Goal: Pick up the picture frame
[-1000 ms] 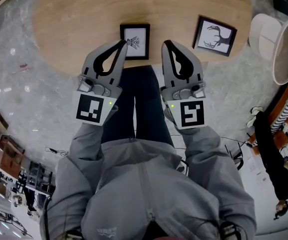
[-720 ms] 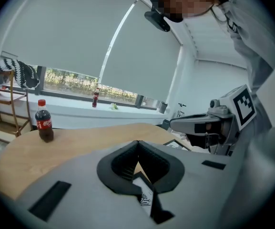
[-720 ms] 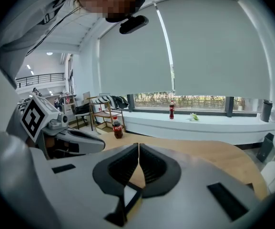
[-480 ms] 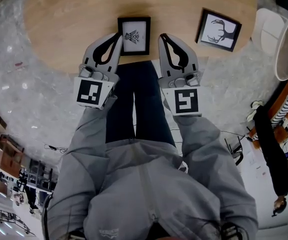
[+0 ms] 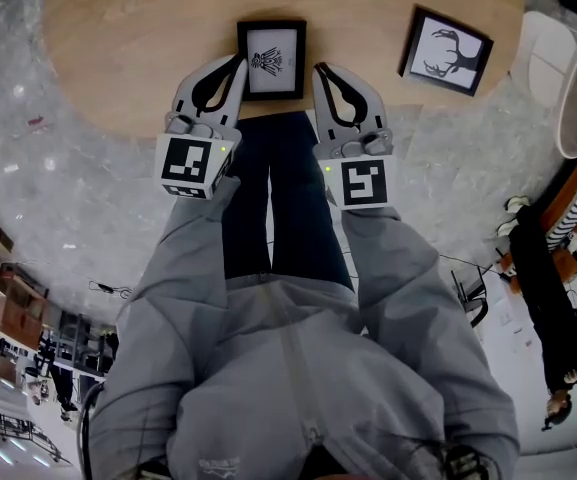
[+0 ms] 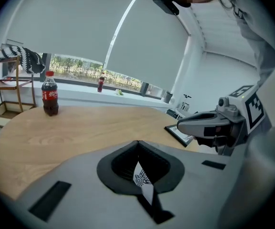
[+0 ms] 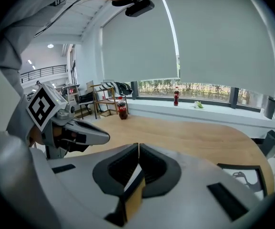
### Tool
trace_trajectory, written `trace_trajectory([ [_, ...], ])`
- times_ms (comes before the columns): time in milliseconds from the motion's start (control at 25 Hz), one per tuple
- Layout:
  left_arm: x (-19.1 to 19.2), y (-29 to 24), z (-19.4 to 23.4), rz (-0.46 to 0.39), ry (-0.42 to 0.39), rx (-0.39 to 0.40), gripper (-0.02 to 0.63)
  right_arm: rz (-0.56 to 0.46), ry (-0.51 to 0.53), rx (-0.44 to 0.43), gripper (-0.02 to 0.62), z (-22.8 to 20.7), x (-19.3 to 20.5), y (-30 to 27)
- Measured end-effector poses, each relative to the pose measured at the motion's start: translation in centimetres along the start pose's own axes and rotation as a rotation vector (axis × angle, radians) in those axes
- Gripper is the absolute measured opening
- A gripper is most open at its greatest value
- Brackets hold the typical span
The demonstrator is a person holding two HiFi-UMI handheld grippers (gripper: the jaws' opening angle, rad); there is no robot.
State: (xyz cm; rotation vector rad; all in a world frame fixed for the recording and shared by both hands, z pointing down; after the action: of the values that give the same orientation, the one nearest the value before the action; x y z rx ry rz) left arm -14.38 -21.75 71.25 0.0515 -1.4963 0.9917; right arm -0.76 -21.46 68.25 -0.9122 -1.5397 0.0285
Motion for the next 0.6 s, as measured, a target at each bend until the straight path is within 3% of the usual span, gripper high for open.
trace_trajectory([
  [320, 3.0, -0.8, -0.3, 0.074, 0.04, 0.01, 0.018, 0.091, 0.012, -0.011, 0.032, 0.1, 3.1, -0.1],
  [600, 5.8, -1.3, -0.7, 0.147, 0.052, 0.018, 0.018, 0.157, -0.037, 0.011, 0.032, -0.1, 5.1, 0.1],
])
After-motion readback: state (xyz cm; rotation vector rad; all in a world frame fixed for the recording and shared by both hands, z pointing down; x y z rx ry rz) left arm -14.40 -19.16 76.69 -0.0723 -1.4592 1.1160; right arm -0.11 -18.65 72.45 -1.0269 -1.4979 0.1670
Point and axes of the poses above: the fingertips, and each gripper's own axes: y backward along the fingers, z to its left, x out of its underside, the point moved 4 cm from there along y, backward along the fingers, and after that the axes turned 10 degrees about -y, right-handed, at the moved point
